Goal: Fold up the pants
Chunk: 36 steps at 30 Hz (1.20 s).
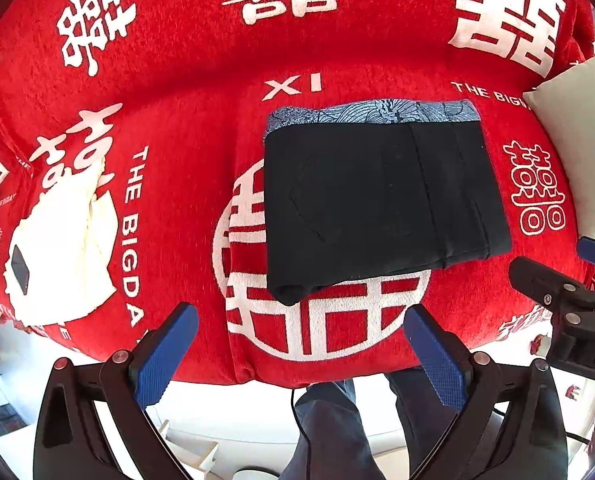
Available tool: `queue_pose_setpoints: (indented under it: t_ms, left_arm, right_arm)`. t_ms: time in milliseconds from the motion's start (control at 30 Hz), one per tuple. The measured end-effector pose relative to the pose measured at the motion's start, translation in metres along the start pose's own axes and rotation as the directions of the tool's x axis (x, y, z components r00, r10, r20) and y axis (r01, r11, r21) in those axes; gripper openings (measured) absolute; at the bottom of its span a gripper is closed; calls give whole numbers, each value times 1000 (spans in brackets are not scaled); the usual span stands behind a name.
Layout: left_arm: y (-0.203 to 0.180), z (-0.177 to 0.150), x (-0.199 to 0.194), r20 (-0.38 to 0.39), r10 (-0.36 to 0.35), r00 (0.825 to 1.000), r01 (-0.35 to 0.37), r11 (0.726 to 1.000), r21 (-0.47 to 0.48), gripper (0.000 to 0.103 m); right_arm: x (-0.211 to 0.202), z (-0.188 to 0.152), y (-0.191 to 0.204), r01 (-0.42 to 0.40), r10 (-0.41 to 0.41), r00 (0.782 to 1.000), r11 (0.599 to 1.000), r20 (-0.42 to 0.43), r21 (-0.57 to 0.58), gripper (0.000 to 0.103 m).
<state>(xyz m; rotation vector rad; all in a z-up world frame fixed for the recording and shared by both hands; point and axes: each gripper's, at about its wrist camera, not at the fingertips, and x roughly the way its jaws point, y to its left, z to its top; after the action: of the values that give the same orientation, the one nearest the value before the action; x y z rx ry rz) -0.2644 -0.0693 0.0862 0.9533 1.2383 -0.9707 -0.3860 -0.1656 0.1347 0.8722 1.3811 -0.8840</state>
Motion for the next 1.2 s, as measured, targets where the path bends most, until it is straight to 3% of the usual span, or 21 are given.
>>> queue_pose_setpoints:
  t_ms: [1200]
  left_arm:
    - [-5, 3, 3, -5, -13, 1000, 13, 1000, -1, 103]
  right_arm:
    - [2, 4, 7, 7, -7, 1000, 1000, -9, -26, 103]
